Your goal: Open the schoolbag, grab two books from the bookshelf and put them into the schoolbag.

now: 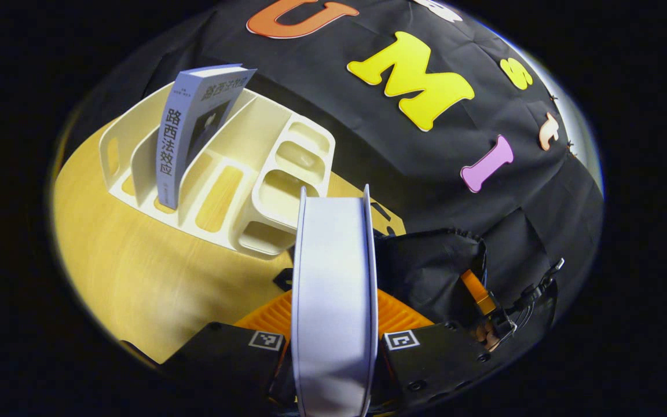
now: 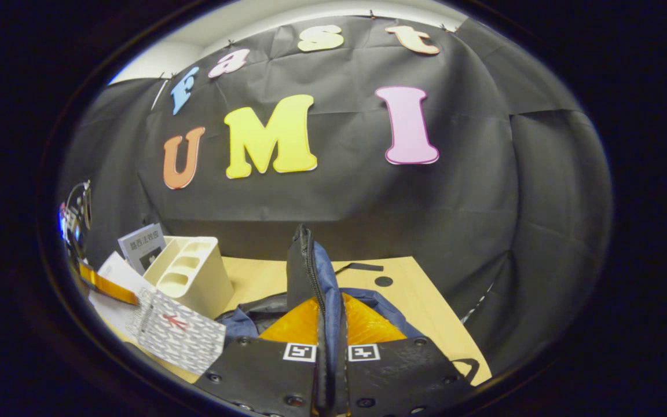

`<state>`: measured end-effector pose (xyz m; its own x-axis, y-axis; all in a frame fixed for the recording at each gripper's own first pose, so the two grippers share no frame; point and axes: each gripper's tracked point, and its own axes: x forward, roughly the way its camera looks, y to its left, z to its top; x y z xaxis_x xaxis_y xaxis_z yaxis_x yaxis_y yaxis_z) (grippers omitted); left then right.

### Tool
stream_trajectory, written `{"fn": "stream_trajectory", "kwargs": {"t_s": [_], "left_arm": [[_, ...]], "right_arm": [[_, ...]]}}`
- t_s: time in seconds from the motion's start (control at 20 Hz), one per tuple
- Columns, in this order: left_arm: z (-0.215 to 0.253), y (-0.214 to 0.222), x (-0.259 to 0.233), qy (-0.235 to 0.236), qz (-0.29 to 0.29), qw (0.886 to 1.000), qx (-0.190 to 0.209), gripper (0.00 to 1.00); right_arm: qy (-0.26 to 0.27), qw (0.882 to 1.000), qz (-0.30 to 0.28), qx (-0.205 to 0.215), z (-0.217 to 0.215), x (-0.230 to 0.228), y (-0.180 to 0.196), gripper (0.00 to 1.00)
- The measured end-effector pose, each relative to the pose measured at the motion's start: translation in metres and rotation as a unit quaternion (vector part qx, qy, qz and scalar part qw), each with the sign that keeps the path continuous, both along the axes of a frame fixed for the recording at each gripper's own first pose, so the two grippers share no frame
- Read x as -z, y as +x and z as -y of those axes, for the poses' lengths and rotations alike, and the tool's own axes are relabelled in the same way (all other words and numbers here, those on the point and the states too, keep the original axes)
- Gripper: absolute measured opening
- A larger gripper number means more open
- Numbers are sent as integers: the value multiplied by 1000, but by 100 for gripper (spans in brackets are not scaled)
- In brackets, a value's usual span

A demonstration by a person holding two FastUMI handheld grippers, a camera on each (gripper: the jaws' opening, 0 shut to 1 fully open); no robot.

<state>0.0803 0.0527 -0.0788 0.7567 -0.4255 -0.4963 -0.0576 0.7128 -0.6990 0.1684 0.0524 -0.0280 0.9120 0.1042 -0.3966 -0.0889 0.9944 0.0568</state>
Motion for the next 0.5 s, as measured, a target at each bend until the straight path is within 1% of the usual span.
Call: {"fn": "stream_trajectory", "kwargs": {"t_s": [0.15, 0.25, 0.35, 0.4, 0.5], "left_arm": [[29, 21, -2, -51, 7, 999, -3, 49], [52, 39, -6, -91, 18, 996, -3, 49], [78, 54, 2, -122, 8, 993, 5, 49], [88, 60, 11, -124, -3, 992, 10, 49], [100, 71, 29, -114, -14, 993, 10, 49]], "right_arm": [[7, 1000, 1, 3, 7, -4, 3, 5], [8, 1000, 4, -1, 7, -9, 5, 5], [6, 1000, 8, -3, 7, -13, 6, 5], [7, 1000, 9, -5, 9, -15, 6, 5], [7, 1000, 10, -6, 10, -16, 6, 5]]}}
